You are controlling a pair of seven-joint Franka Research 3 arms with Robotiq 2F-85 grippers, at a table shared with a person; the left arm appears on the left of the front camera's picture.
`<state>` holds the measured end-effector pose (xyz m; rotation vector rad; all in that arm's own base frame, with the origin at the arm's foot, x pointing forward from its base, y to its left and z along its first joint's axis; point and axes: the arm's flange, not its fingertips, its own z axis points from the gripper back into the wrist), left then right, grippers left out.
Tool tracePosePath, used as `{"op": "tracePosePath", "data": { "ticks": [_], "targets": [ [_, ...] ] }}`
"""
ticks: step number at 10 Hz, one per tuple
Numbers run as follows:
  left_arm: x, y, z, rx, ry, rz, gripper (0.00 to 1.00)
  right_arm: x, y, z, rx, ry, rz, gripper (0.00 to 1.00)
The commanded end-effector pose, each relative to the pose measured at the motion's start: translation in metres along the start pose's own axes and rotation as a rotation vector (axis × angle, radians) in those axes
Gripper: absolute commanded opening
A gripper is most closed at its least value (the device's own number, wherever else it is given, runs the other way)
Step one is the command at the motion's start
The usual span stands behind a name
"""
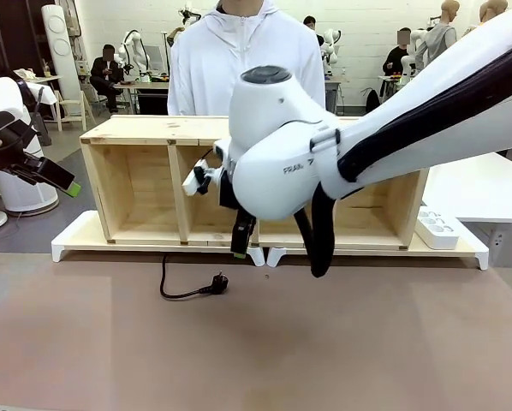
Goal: Perform cable management.
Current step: When the cord part of the Power Cable appears at the lower middle area of the table and stops, grasp the cord part of the Power Cable.
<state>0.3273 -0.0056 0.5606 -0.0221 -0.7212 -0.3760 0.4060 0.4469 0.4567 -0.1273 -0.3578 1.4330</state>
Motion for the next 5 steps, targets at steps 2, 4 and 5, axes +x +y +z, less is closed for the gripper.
{"op": "tracePosePath", "data": {
  "ticks": [2,4,5],
  "targets": [
    [0.0,0.0,0.0,-0.005,-0.001,0.016,1.0,0.02,-0.001,-0.024,0.031,-0.038,0.136,1.0],
    [0.0,0.0,0.0,-0.005,-0.001,0.016,1.0,0.033,0.0,-0.034,0.053,-0.074,0.097,1.0],
    [0.0,0.0,0.0,-0.005,-0.001,0.016,1.0,0.04,0.002,-0.04,0.049,-0.102,0.066,1.0]
  ]
}}
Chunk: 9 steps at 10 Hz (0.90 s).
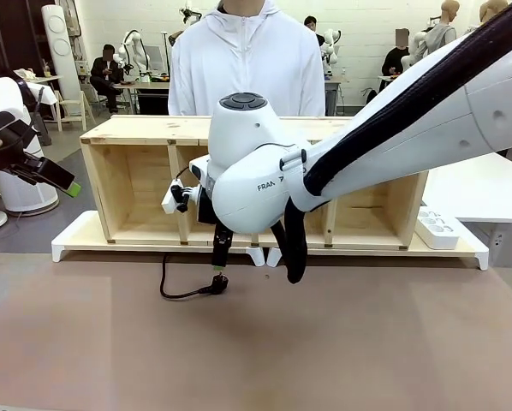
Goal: Perform cable management.
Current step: When the cord part of the Power Cable appears at the lower middle area of the table and stops, grasp the cord part of the Power Cable.
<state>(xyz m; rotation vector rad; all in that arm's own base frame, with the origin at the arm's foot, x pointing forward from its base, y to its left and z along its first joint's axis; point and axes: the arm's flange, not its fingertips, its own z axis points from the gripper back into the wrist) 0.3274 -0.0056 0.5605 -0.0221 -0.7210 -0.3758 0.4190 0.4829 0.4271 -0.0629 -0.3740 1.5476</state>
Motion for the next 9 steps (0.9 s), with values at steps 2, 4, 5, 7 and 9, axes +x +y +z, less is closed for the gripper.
{"op": "tracePosePath", "data": {
  "ticks": [2,4,5,7,9],
  "targets": [
    [0.0001,0.0,0.0,-0.005,-0.002,0.016,1.0,0.0159,0.0021,-0.015,-0.008,-0.062,-0.039,1.0],
    [0.0001,0.0,0.0,-0.005,-0.002,0.016,1.0,0.0171,0.0009,-0.0175,-0.017,-0.045,-0.066,1.0],
    [0.0001,0.0,0.0,-0.005,-0.002,0.016,1.0,0.0158,0.002,-0.017,-0.018,-0.039,-0.077,1.0],
    [0.0001,0.0,0.0,-0.005,-0.002,0.016,1.0,0.0146,0.0011,-0.0157,-0.018,-0.019,-0.09,1.0],
    [0.0001,0.0,0.0,-0.005,-0.002,0.016,1.0,0.012,-0.0013,-0.016,0.003,-0.048,-0.074,1.0]
  ]
}}
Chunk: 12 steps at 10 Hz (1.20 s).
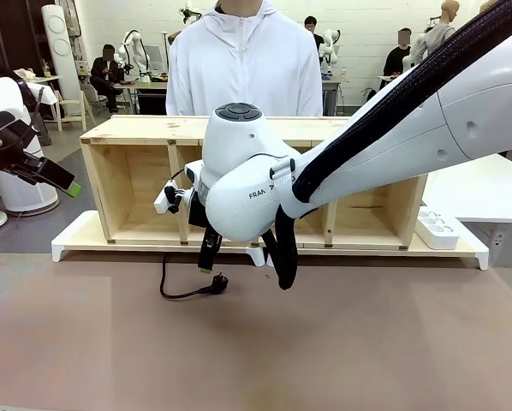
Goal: Perform cable management.
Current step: When the cord part of the Power Cable appears at the lower middle area of the table and stops, grasp the cord part of the Power Cable.
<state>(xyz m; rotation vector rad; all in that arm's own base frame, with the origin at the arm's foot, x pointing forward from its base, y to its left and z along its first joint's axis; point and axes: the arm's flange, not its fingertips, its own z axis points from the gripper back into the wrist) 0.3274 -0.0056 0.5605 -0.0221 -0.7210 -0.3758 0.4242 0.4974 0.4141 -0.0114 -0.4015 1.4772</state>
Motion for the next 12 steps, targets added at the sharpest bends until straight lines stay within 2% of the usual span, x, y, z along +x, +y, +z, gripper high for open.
{"op": "tracePosePath", "data": {
  "ticks": [1,7,9,12],
  "targets": [
    [0.0,0.0,0.0,-0.005,-0.001,0.016,1.0,0.0,0.0,0.0,-0.002,-0.005,0.002,1.0],
    [0.0,0.0,0.0,-0.005,-0.001,0.016,1.0,0.0,0.0,0.0,0.0,0.0,0.001,1.0],
    [0.0,0.0,0.0,-0.005,-0.001,0.016,1.0,0.0,-0.03,-0.051,0.133,-0.007,0.053,1.0],
    [0.0,0.0,0.0,-0.005,-0.001,0.016,1.0,0.005,-0.036,-0.065,0.193,0.013,0.085,1.0]
  ]
}}
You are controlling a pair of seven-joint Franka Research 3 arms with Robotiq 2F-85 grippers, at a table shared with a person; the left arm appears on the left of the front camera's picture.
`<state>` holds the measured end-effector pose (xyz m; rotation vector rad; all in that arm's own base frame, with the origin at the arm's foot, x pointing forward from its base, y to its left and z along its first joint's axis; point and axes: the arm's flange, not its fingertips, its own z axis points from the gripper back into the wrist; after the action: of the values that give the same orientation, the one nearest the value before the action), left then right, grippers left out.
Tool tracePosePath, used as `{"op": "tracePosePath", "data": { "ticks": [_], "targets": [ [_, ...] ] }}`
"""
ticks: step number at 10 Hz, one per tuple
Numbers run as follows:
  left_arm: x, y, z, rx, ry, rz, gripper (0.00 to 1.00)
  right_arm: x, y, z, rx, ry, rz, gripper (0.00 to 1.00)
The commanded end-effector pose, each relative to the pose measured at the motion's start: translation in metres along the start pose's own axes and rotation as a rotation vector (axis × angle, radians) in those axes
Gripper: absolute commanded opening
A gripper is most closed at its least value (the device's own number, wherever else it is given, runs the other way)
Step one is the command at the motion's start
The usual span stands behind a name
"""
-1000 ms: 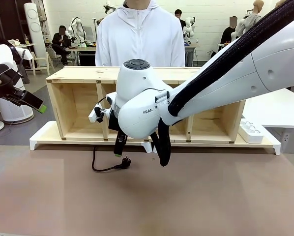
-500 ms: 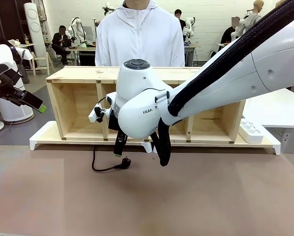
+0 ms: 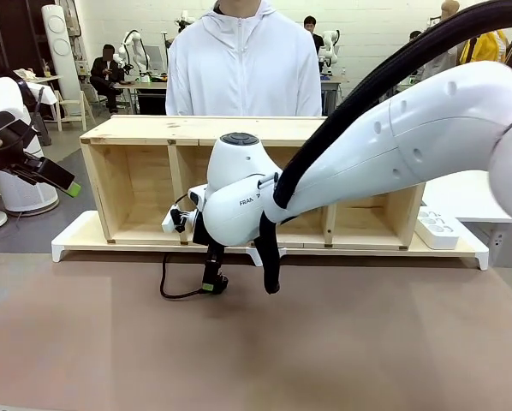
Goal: Perform cable management.
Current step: When the cord part of the Power Cable appears at the lower middle area of the table and stops, grasp the cord part of the Power Cable.
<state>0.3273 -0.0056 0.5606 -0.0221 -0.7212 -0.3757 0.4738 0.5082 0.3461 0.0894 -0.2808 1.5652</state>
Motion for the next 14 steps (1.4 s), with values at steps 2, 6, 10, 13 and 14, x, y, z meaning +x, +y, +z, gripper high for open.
{"op": "tracePosePath", "data": {
  "ticks": [2,6,10,13,14],
  "targets": [
    [0.0,0.0,0.0,-0.005,-0.001,0.016,1.0,0.01,-0.01,0.006,0.089,0.029,0.031,1.0],
    [0.0,0.0,0.0,-0.005,-0.001,0.016,1.0,0.013,-0.028,-0.028,0.209,0.067,0.057,1.0],
    [0.0,0.0,0.0,-0.005,-0.001,0.016,1.0,0.016,-0.031,-0.039,0.219,0.069,0.116,1.0],
    [0.0,0.0,0.0,-0.005,-0.001,0.016,1.0,0.014,-0.032,-0.04,0.201,0.085,0.131,1.0],
    [0.0,0.0,0.0,-0.005,-0.001,0.016,1.0,0.013,-0.032,-0.04,0.197,0.09,0.136,1.0]
  ]
}}
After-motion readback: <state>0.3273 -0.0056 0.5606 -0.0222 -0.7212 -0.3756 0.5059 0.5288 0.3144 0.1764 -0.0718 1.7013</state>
